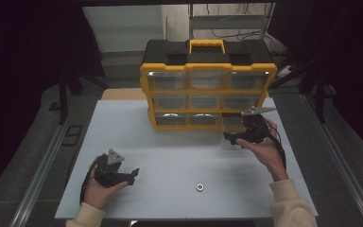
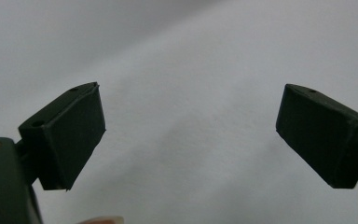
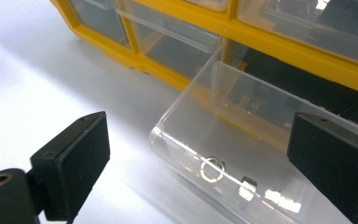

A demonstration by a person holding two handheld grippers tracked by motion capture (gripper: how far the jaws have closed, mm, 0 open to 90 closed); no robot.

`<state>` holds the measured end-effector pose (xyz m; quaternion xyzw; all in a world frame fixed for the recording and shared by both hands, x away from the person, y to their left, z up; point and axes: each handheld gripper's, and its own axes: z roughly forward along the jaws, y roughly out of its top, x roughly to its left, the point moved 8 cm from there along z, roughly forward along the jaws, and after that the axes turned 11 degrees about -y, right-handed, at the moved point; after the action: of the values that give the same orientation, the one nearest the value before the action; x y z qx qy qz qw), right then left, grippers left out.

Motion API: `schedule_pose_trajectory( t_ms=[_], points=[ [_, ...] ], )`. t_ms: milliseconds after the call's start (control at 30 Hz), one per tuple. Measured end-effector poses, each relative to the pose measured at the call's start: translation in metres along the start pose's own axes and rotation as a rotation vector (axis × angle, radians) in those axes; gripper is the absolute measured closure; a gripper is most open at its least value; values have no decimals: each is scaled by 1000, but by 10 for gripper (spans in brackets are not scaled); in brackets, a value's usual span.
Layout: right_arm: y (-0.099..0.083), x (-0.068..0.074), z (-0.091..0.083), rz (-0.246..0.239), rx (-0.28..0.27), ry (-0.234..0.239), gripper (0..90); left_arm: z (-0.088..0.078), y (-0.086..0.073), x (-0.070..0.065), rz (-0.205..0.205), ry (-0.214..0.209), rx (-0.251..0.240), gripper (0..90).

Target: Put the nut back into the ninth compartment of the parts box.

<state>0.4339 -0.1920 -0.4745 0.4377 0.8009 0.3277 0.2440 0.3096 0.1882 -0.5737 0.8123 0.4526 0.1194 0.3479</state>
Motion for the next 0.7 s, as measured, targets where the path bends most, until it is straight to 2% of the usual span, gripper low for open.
schedule_pose_trajectory(
  t_ms=[233, 500, 700],
  points=[
    [-2, 5, -7, 3, -7, 12, 60, 0, 0, 0, -1, 1, -1, 84],
    [-8, 18, -14, -33, -4, 32, 65, 0, 0, 0, 1, 0, -2, 84],
    [-15, 33, -20, -68, 6, 74, 73, 0, 1, 0, 1, 0, -2, 84]
  ],
)
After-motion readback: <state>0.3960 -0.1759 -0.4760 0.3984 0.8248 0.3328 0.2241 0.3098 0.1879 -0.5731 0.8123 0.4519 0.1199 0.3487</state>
